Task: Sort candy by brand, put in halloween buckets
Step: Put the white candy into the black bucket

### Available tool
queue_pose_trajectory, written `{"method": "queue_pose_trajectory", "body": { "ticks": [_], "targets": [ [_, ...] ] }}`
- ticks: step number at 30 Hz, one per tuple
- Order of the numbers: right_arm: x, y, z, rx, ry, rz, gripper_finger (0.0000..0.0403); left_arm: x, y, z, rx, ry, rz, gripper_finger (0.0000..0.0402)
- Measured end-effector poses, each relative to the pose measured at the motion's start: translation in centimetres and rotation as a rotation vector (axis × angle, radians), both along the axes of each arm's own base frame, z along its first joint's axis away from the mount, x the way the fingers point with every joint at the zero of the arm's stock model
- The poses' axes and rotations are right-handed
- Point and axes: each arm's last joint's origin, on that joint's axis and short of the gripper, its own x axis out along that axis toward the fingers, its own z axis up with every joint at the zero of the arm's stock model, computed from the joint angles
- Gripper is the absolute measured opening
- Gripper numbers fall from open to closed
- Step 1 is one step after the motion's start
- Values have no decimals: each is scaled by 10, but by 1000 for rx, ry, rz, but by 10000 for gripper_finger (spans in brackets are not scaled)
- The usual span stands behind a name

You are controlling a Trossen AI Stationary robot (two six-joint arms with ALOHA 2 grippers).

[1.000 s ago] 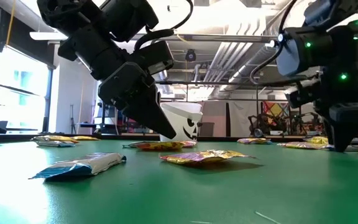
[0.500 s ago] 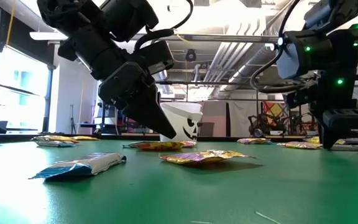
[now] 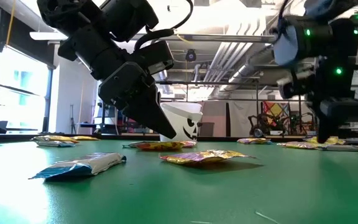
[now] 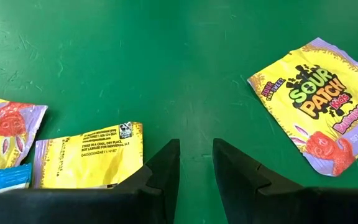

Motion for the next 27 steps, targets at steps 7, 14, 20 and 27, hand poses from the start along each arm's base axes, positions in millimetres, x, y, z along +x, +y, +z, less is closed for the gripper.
{"method": "queue_pose_trajectory", "body": {
  "ticks": [7,14,20,27],
  "targets": [
    [22,20,27,30,-117,73,0,0,0,0,0,0,0,86],
    [23,25,36,21,-110,68,0,0,0,0,1,5,0,86],
    [20,9,36,15,-51,-5,1,-1,0,-1,1,8,0,86],
    [8,-22,38,-5,110,-131,32,-1,0,-1,1,14,1,86]
  ]
}}
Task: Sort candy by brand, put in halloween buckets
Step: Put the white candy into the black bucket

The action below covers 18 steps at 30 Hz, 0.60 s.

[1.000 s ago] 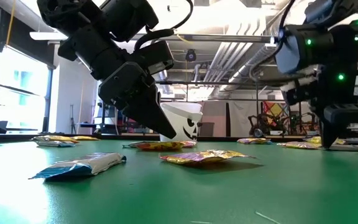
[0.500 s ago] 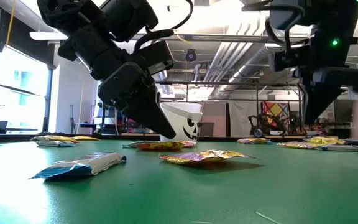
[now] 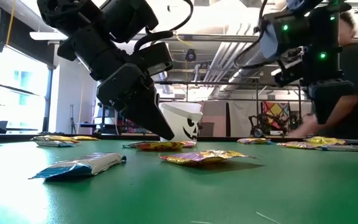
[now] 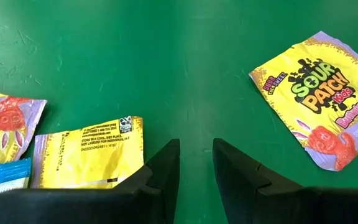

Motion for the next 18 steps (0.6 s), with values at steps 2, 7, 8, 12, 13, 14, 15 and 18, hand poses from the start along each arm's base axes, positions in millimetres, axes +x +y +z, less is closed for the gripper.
{"method": "queue_pose_trajectory", "body": {
  "ticks": [2,7,8,12,13,14,15,18],
  "targets": [
    [-3,-4,1,6,31,-29,22,0,0,0,-5,3,5,86],
    [-15,-10,-11,2,94,-81,5,0,0,0,-25,3,26,86],
    [-20,-11,-17,9,111,-98,3,0,0,0,-31,3,32,86],
    [-34,-13,-34,4,116,-181,1,0,1,0,-50,2,54,83],
    [-35,-12,-36,1,100,-189,1,0,2,0,-57,0,63,81],
    [-36,-11,-38,1,79,-193,0,1,3,0,-67,0,75,78],
    [-36,-11,-39,3,54,-199,0,1,5,1,-77,-1,87,76],
    [-38,-11,-41,12,9,-206,0,4,10,3,-102,-9,127,67]
  ]
}}
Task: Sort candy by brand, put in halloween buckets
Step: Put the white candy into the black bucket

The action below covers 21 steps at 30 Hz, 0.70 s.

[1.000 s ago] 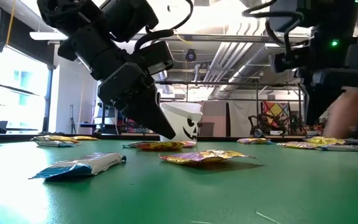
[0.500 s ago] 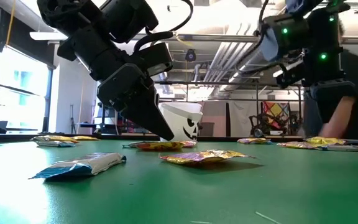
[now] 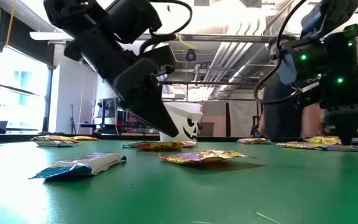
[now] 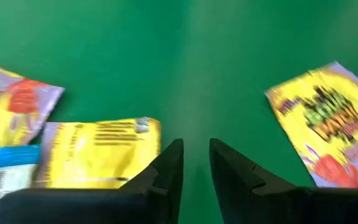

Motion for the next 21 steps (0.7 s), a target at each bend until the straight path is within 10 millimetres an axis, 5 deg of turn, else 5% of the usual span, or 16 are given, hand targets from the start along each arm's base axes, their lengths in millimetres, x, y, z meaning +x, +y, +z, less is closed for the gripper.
{"method": "queue_pose_trajectory", "body": {
  "ticks": [7,14,21],
  "targets": [
    [15,9,0,76,-141,69,0,4,9,3,-50,-6,9,55],
    [42,28,27,110,-290,198,0,4,13,2,-50,-4,20,55],
    [37,33,37,54,-221,188,0,4,13,3,-51,-7,20,55]
  ]
}}
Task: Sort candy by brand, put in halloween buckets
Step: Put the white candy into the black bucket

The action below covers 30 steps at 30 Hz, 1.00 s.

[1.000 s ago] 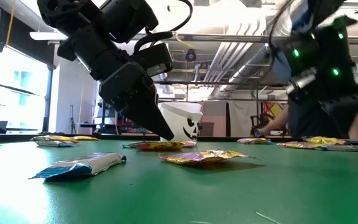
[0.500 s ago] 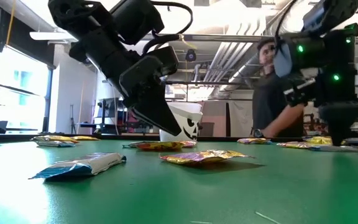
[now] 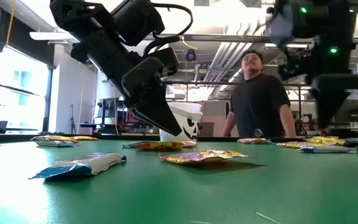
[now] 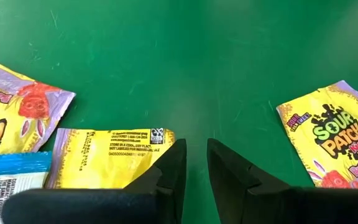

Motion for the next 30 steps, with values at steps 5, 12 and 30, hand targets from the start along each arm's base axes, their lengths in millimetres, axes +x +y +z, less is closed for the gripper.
{"method": "queue_pose_trajectory", "body": {
  "ticks": [5,12,30],
  "targets": [
    [-19,-3,-7,-55,127,-96,0,0,0,0,-5,-2,5,55],
    [-30,-2,-40,43,87,-132,0,1,5,0,-48,-5,63,54],
    [5,30,-23,161,-213,54,0,5,15,3,-131,-47,72,33]
  ]
}}
